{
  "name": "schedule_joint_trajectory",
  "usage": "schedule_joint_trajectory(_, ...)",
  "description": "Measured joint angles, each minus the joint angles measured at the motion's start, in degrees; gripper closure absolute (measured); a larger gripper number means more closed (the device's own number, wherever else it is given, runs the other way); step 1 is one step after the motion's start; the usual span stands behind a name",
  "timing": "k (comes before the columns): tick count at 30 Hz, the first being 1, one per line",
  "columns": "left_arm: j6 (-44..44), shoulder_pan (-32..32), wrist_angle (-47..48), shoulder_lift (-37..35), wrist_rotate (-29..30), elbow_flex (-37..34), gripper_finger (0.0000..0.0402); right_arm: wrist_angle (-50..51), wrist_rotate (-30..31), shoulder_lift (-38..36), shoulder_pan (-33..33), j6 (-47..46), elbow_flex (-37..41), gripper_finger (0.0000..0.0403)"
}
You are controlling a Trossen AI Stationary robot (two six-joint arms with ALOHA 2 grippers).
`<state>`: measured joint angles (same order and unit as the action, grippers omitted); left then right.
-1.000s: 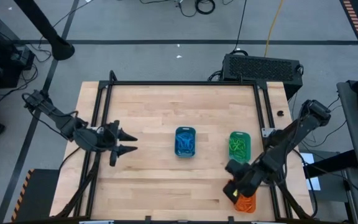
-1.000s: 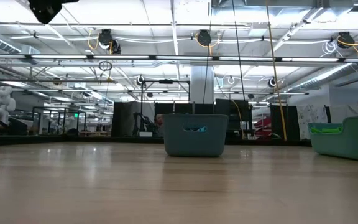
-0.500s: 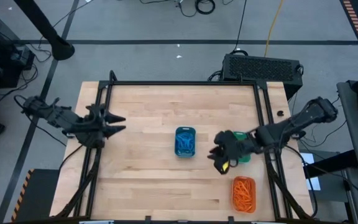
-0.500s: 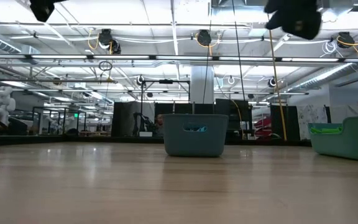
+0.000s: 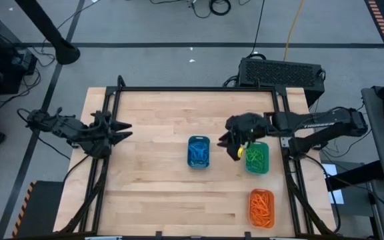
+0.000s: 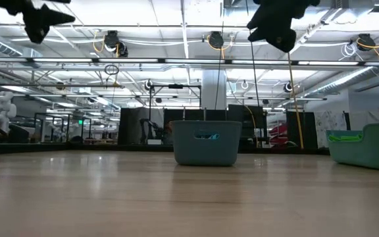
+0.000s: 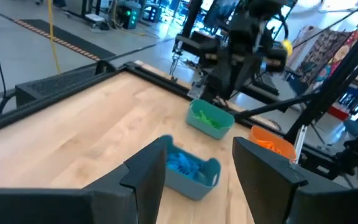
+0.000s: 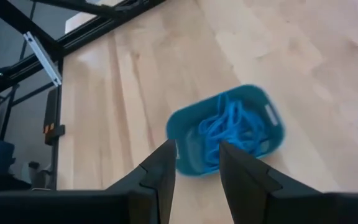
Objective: Sort rubber bands into baskets
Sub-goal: Return to Home Position
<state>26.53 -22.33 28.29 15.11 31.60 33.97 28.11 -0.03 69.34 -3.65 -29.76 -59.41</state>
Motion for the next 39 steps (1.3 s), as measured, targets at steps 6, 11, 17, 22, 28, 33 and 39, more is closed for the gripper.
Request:
schedule_joint_trajectory(6, 2.58, 1.93, -7.28, -4.08, 0.13, -9.02, 0.021, 0.45, -5.11, -1.28, 7.88, 6.7, 0.02, 0.0289)
schedule_joint_trajectory(11, 3.06, 5.52, -13.6, -6.74, -2.02, -15.71, 0.021, 0.47, -6.85, -1.37, 13.82, 10.56, 0.86, 0.0289)
schedule_joint_trajectory(17, 4.62, 10.78, -15.57, -9.01, -7.6, -18.13, 0.021, -5.67, -12.46, -2.96, 18.33, 8.72, 9.5, 0.0289)
schedule_joint_trajectory(22, 4.21, 14.27, -14.82, -10.65, -11.78, -18.22, 0.021, -11.37, -11.86, -8.42, 19.82, 4.68, 18.99, 0.0289)
schedule_joint_trajectory(28, 6.82, 16.67, -8.23, -11.86, -15.66, -18.22, 0.021, -13.67, -9.98, -20.48, 19.76, 0.69, 27.78, 0.0289)
schedule_joint_trajectory(33, 7.7, 17.67, -6.79, -12.0, -18.3, -18.22, 0.021, -13.88, -4.08, -32.25, 19.68, -1.93, 33.73, 0.0289)
schedule_joint_trajectory(39, 7.68, 17.91, -6.77, -12.0, -18.32, -18.22, 0.021, -15.4, -3.72, -41.65, 19.68, -2.18, 38.88, 0.0289)
